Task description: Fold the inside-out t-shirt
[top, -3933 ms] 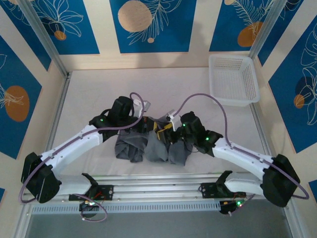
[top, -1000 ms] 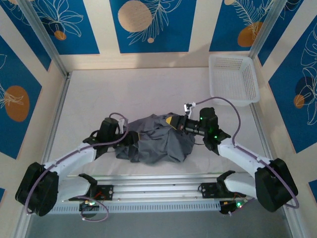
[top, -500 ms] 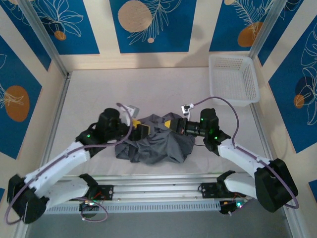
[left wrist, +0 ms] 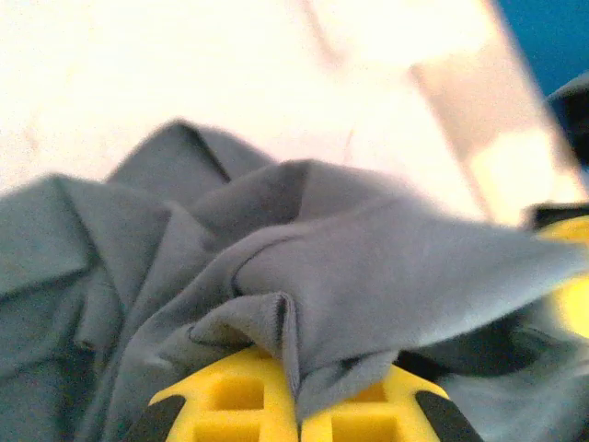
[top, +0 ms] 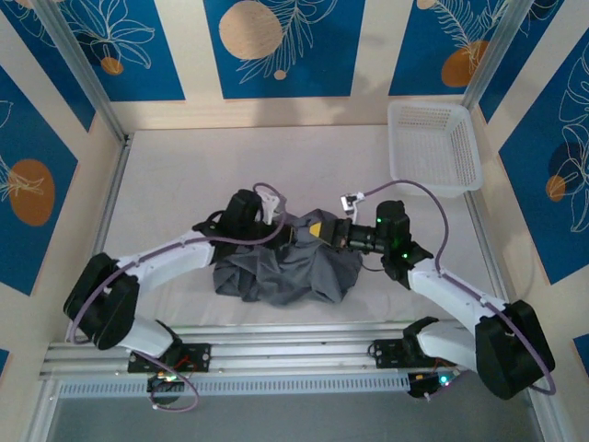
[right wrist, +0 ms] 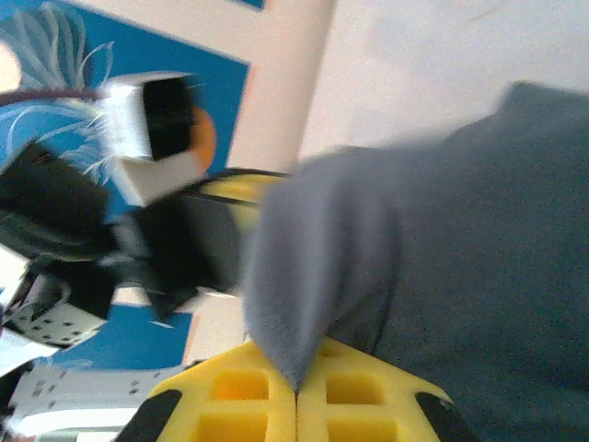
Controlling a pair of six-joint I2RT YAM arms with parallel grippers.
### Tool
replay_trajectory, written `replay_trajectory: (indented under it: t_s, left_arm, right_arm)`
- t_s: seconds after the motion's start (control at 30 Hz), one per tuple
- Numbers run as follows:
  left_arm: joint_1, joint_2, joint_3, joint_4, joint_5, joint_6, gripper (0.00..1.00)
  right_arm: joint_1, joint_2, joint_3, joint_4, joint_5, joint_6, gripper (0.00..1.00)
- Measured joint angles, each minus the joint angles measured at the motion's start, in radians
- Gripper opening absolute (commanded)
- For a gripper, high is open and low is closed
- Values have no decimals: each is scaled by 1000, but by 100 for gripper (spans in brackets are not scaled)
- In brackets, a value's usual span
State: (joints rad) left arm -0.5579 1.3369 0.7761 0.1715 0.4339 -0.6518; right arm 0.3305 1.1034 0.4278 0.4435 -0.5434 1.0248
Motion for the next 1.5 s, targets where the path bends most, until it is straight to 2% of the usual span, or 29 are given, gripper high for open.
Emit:
replay_trajectory:
  t_s: [0.07,0.17,0.33,0.4,0.47,0.57,0.67,0.77,0.87,1.07,1.13,1.23,1.33,1.5]
  left_arm:
    - [61,-76,-27,49,60,-94,0]
    - [80,-148,-27,104,148,-165,0]
    - [78,-190,-27,84,235,-184,0]
    - [78,-195,-27,61,245,-184,0]
    - [78,-197,-27,41,247,-184,0]
    - [77,-197,-27,21,246,-184,0]
    - [75,-196,-27,5,241,-183,0]
    - [75,-188,-27,-14,226,-180,0]
    - [75,-172,-27,-34,213,-177,0]
    - [75,-161,-27,-61,209,-176,0]
    - [75,-161,-27,-62,209,-176,0]
    - [75,-161,-27,-66,209,-175,0]
    - [75,-161,-27,-86,199,-161,0]
    - [77,-161,-19,-156,162,-116,0]
  right_arm:
    - [-18,8,-40,-18,-17,-20,30]
    - [-11,-27,-55,-50,-39,-47,41]
    - [21,-237,-6,-204,47,-159,45]
    - [91,-295,58,-282,140,-237,44]
    - [219,-305,153,-367,280,-328,44]
    - [435,-229,296,-443,481,-464,44]
    - [601,-98,406,-494,642,-586,46]
    - [719,31,467,-550,777,-712,47]
    - [777,123,503,-637,863,-824,48]
    - [743,192,549,-805,964,-989,55]
    - [727,216,567,-835,971,-1024,49]
    - [710,278,602,-870,994,-1067,27]
    - [703,331,620,-887,1019,-1086,2]
    - [703,330,620,-909,1030,-1088,0]
